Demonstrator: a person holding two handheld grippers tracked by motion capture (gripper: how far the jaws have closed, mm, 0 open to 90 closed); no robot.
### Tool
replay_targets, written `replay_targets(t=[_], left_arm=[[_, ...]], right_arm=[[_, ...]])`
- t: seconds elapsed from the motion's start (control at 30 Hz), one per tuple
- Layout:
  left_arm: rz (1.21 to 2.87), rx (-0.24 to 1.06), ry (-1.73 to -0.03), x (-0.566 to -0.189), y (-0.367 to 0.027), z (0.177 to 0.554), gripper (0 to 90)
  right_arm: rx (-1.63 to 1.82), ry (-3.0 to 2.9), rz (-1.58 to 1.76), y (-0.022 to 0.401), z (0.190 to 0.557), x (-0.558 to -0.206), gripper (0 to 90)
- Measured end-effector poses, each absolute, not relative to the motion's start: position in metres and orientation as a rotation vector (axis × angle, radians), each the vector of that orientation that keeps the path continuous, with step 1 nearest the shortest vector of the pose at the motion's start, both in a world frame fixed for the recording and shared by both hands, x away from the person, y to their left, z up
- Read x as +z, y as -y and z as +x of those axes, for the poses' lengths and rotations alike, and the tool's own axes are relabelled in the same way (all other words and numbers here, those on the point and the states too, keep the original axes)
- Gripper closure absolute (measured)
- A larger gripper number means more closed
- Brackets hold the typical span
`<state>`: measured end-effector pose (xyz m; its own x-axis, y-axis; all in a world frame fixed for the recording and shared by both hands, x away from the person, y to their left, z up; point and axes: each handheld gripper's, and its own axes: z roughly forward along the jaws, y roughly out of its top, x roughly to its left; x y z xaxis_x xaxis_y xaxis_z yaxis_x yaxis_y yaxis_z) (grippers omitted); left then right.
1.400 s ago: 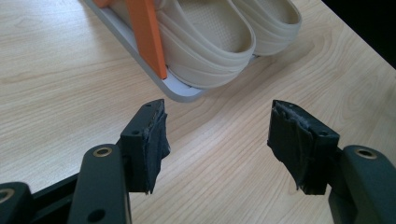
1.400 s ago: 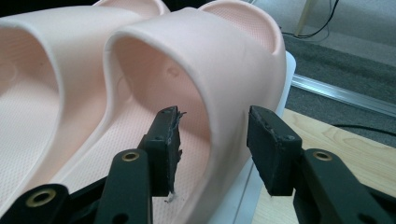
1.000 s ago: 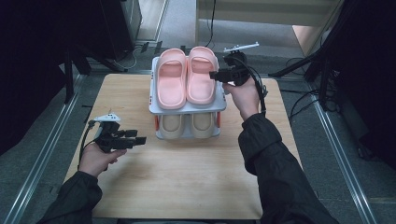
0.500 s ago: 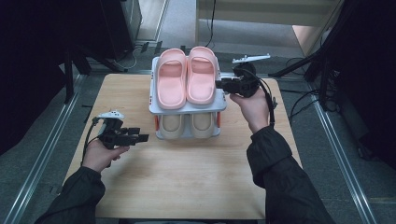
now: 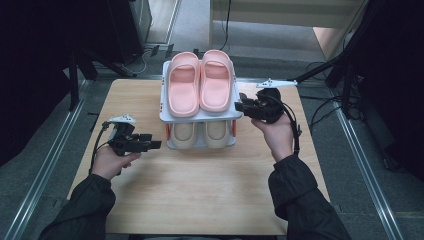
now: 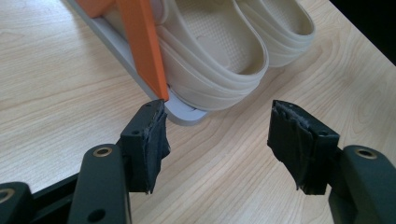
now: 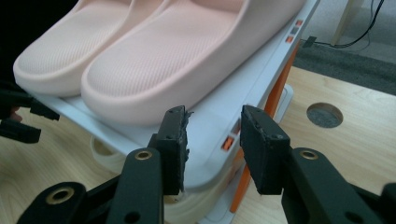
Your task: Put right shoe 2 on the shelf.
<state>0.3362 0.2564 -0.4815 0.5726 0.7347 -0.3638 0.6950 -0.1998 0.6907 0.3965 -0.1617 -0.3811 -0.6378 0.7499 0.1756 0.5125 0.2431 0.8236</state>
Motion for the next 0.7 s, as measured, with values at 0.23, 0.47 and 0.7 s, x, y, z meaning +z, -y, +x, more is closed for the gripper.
replay_targets(t=[0.23, 0.47, 0.7], left_arm=[[1.928, 0.064, -1.147, -0.483, -0.256, 0.339, 37.5], [1.929, 0.06, -1.151, -0.483, -0.256, 0.339, 37.5], [1.936, 0.059, -1.151, -0.483, -0.256, 0.339, 37.5]], right_arm=[[1.429, -2.25, 1.172, 0.173, 0.381, -0.397, 59.5], [1.389, -2.281, 1.166, 0.177, 0.371, -0.412, 58.4], [1.376, -2.318, 1.194, 0.182, 0.363, -0.434, 57.3]])
